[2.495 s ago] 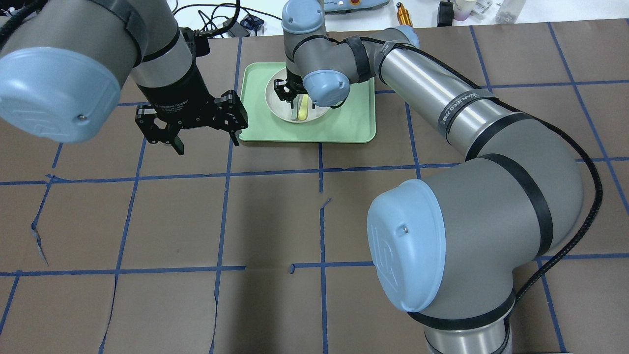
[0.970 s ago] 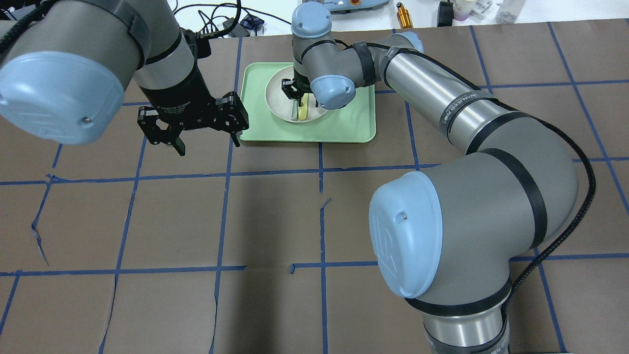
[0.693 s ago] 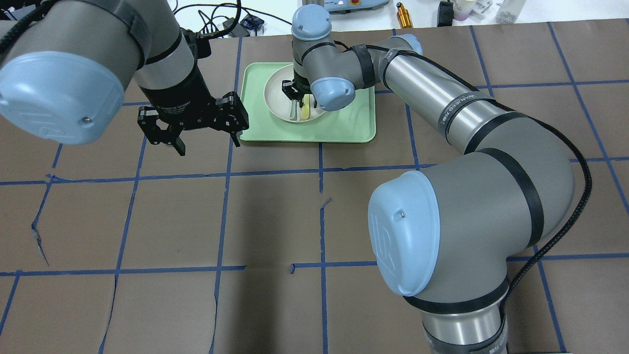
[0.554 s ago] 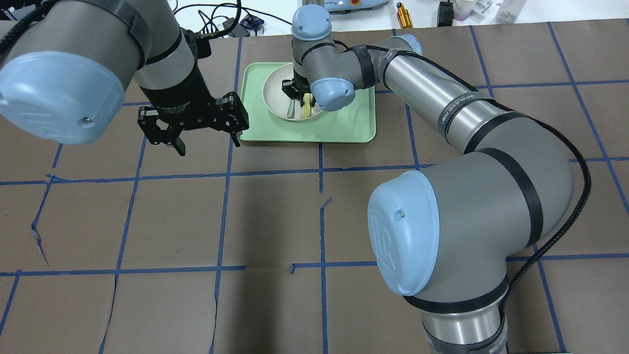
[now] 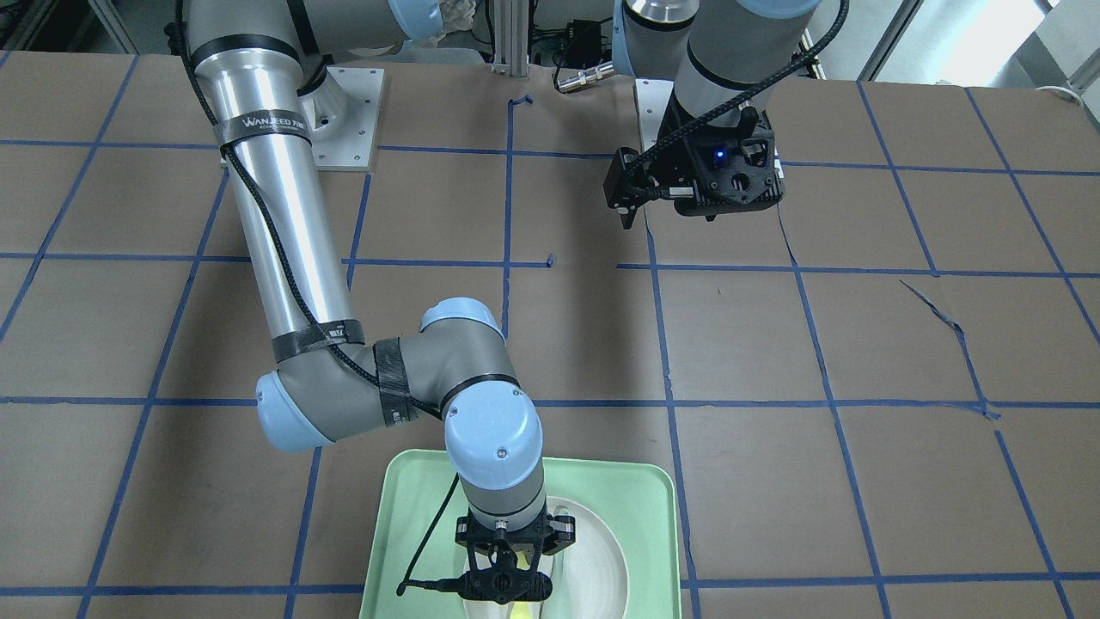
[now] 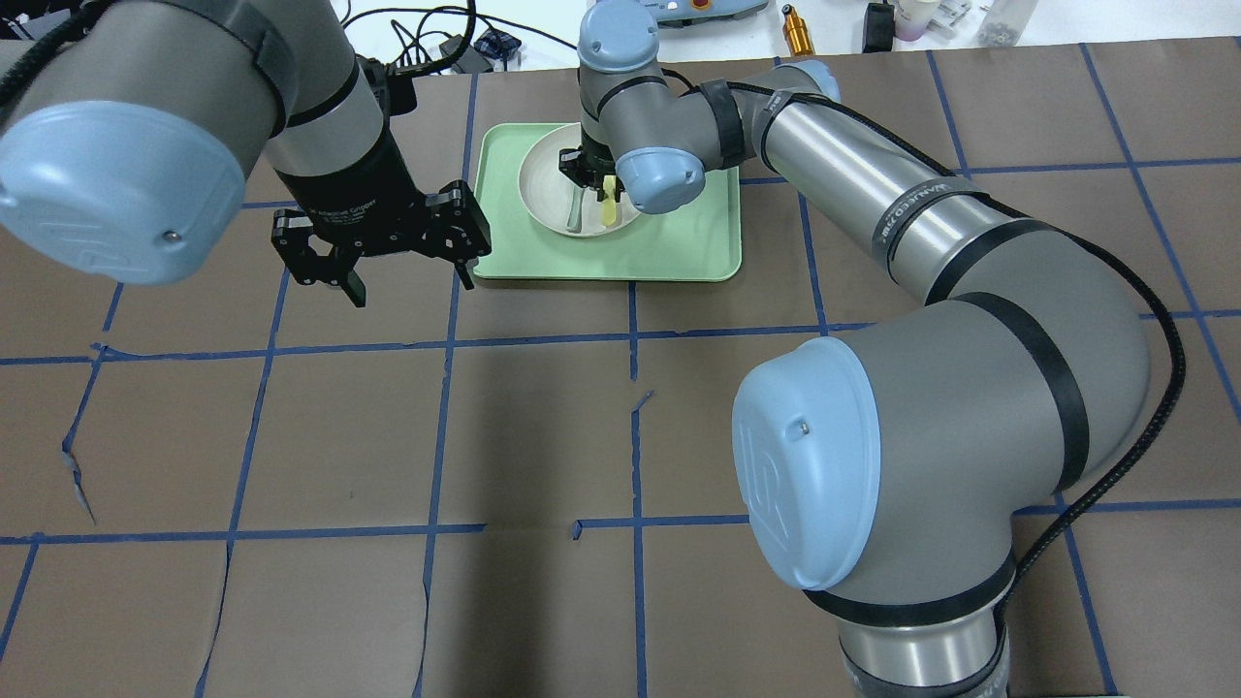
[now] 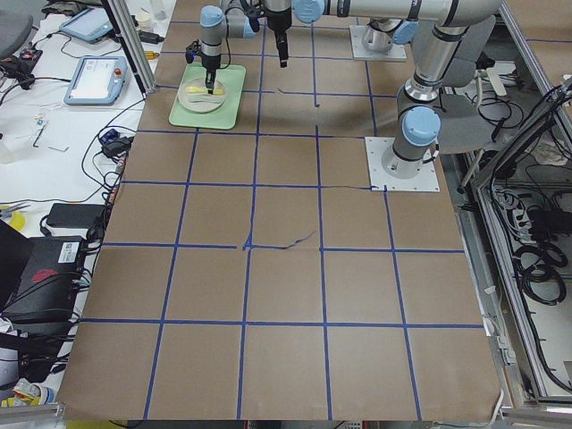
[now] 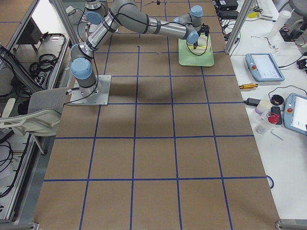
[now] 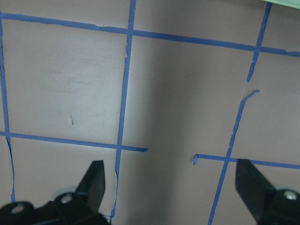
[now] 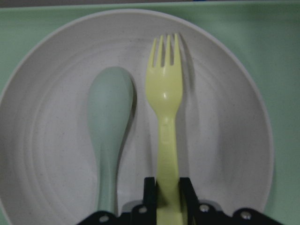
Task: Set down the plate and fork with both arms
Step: 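Lift the yellow fork and move it beside the plate on the tray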
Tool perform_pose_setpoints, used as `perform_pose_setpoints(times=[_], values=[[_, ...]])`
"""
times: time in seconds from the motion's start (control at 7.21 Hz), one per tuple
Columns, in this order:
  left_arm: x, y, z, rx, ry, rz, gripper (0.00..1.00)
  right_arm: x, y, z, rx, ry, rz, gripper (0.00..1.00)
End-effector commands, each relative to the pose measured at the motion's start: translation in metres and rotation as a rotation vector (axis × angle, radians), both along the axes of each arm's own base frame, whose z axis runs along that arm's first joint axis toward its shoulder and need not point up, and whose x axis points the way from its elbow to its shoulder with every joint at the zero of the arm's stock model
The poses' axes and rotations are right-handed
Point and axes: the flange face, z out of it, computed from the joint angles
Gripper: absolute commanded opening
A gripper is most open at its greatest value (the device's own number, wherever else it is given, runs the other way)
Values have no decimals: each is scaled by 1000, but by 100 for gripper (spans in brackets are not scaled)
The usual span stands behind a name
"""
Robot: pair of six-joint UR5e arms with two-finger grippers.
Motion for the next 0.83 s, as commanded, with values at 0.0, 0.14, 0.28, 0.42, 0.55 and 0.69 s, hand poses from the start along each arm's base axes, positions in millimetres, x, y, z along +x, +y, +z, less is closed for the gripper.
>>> perform_pose_setpoints(times=[0.0,0.14,0.28,0.42,0.55,0.69], values=[[0,0,-1,2,0,0,100,-15,-3,18,-16,7,-9,18],[0,0,-1,2,0,0,100,-58,-18,38,-19,8,-21,19],[0,-1,-2,2,1,0,100,-105,-21,38,37,33,23,19],[0,-2,-6,11,0,3,100,-118,-15,13,60,40,34,19],[0,0,-7,7,0,3,100,-119,-9,-7,53,38,28,20],[0,-1,-7,-4,0,3,100,-120,1,-18,77,42,27,32]])
